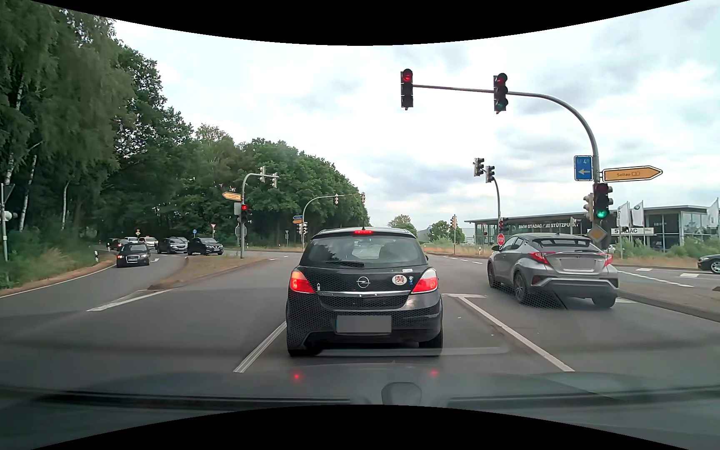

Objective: Follow the waypoints while adhering to traffic rules and regulations

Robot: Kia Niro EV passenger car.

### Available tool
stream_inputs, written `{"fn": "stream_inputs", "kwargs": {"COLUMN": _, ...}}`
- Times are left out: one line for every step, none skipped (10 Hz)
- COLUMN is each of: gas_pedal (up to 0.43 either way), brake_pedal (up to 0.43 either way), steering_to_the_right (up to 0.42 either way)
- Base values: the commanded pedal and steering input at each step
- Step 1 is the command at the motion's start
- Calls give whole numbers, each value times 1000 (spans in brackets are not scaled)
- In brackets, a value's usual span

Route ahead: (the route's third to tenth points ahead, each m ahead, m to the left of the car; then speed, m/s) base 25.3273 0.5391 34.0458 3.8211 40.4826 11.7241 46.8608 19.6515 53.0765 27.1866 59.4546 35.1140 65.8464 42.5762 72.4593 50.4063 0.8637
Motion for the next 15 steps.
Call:
{"fn": "stream_inputs", "kwargs": {"gas_pedal": 0, "brake_pedal": 61, "steering_to_the_right": -4}}
{"fn": "stream_inputs", "kwargs": {"gas_pedal": 0, "brake_pedal": 61, "steering_to_the_right": -4}}
{"fn": "stream_inputs", "kwargs": {"gas_pedal": 0, "brake_pedal": 55, "steering_to_the_right": -4}}
{"fn": "stream_inputs", "kwargs": {"gas_pedal": 0, "brake_pedal": 55, "steering_to_the_right": -4}}
{"fn": "stream_inputs", "kwargs": {"gas_pedal": 0, "brake_pedal": 55, "steering_to_the_right": -4}}
{"fn": "stream_inputs", "kwargs": {"gas_pedal": 0, "brake_pedal": 61, "steering_to_the_right": -4}}
{"fn": "stream_inputs", "kwargs": {"gas_pedal": 0, "brake_pedal": 67, "steering_to_the_right": -4}}
{"fn": "stream_inputs", "kwargs": {"gas_pedal": 0, "brake_pedal": 79, "steering_to_the_right": -4}}
{"fn": "stream_inputs", "kwargs": {"gas_pedal": 0, "brake_pedal": 79, "steering_to_the_right": -4}}
{"fn": "stream_inputs", "kwargs": {"gas_pedal": 0, "brake_pedal": 85, "steering_to_the_right": -4}}
{"fn": "stream_inputs", "kwargs": {"gas_pedal": 0, "brake_pedal": 98, "steering_to_the_right": -4}}
{"fn": "stream_inputs", "kwargs": {"gas_pedal": 0, "brake_pedal": 104, "steering_to_the_right": -4}}
{"fn": "stream_inputs", "kwargs": {"gas_pedal": 0, "brake_pedal": 116, "steering_to_the_right": -4}}
{"fn": "stream_inputs", "kwargs": {"gas_pedal": 0, "brake_pedal": 128, "steering_to_the_right": -4}}
{"fn": "stream_inputs", "kwargs": {"gas_pedal": 0, "brake_pedal": 159, "steering_to_the_right": -4}}
